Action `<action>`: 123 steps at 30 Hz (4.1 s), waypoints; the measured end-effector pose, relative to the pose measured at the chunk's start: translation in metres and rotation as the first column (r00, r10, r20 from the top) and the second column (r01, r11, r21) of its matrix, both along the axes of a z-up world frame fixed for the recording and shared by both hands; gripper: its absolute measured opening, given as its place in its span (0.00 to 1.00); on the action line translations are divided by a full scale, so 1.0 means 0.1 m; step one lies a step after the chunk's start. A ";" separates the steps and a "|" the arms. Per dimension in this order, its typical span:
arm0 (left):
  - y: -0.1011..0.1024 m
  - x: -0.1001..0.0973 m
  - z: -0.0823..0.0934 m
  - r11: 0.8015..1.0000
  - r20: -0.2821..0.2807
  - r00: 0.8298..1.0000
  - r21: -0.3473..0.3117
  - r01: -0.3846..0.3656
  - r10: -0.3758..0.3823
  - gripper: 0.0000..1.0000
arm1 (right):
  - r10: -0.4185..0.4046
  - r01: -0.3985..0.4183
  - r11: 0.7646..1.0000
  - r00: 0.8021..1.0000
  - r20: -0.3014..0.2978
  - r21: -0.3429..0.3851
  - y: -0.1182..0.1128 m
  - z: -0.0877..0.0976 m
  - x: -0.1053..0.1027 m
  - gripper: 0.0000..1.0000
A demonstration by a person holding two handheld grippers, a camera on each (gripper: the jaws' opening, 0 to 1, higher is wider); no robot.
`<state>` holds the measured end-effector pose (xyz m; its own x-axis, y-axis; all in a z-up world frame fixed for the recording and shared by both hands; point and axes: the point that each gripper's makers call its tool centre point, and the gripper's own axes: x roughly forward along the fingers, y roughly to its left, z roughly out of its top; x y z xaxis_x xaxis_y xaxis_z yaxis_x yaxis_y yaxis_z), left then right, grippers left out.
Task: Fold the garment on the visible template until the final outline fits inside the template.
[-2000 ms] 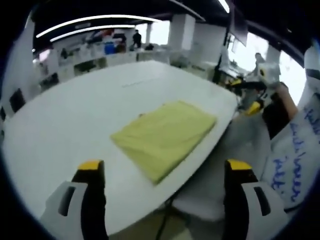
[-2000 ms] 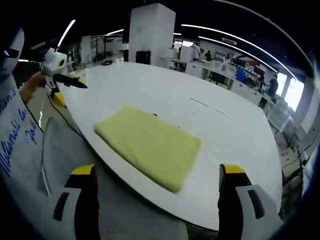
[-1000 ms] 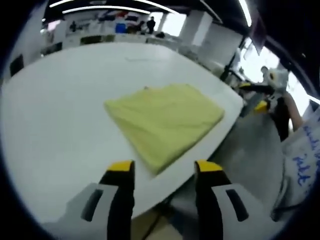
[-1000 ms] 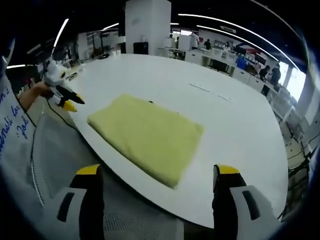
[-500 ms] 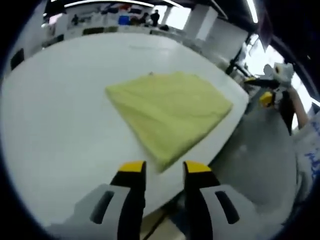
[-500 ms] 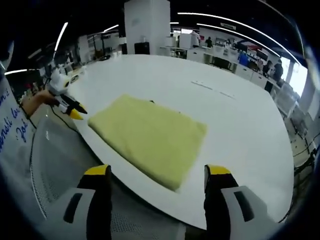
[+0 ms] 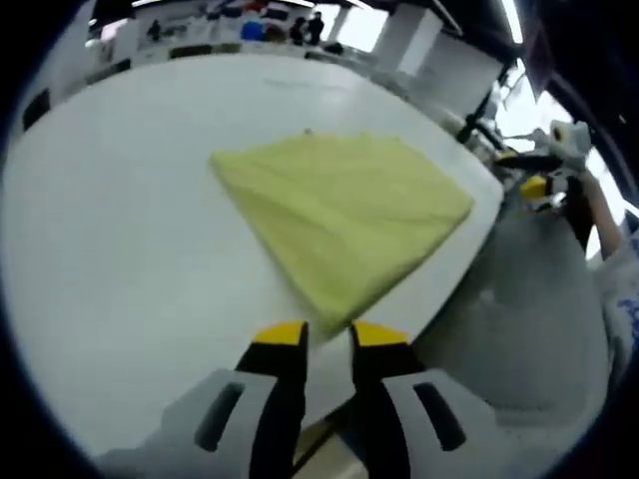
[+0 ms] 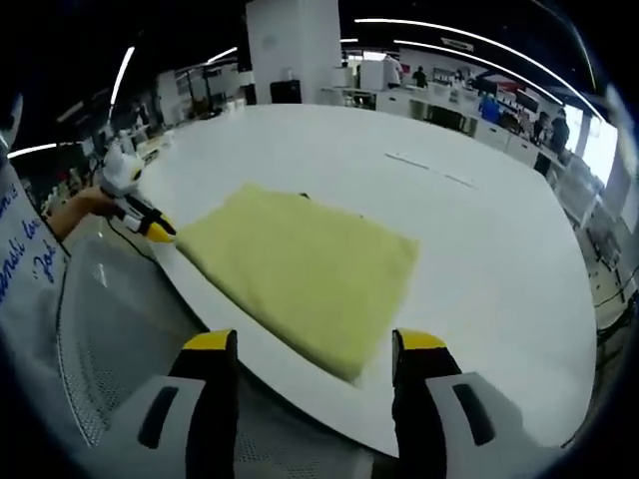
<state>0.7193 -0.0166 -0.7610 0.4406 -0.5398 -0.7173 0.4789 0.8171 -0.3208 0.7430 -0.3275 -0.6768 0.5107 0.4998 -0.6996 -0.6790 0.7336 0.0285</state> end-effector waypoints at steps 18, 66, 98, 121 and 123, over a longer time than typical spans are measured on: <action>-0.07 0.05 -0.01 1.000 0.013 1.000 -0.005 0.008 -0.008 0.08 | -0.006 -0.005 0.998 0.989 -0.146 -0.069 -0.17 -0.50 -0.02 0.46; -0.04 0.08 0.18 0.999 0.050 0.998 0.002 0.034 -0.034 0.00 | -0.061 0.024 0.983 0.978 -0.200 -0.183 -0.37 -0.86 0.17 0.02; 0.02 -0.05 0.09 0.988 -0.011 0.988 0.018 0.152 -0.152 0.00 | -0.059 0.018 0.983 0.974 -0.220 -0.184 -0.39 -0.92 0.03 0.02; 0.12 -0.14 0.07 0.982 -0.010 0.984 0.063 0.178 -0.178 0.00 | -0.061 0.013 0.980 0.970 -0.235 -0.201 -0.41 -0.99 0.04 0.02; 0.11 -0.14 0.06 0.983 -0.013 0.985 0.058 0.173 -0.172 0.00 | -0.062 0.015 0.980 0.970 -0.235 -0.197 -0.41 -1.00 0.04 0.02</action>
<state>0.7048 -0.0055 -0.7552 0.3388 -0.5640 -0.7530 0.6120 0.7400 -0.2790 0.7466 -0.3681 -0.7765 0.3329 0.3271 -0.8844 -0.6407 0.7666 0.0424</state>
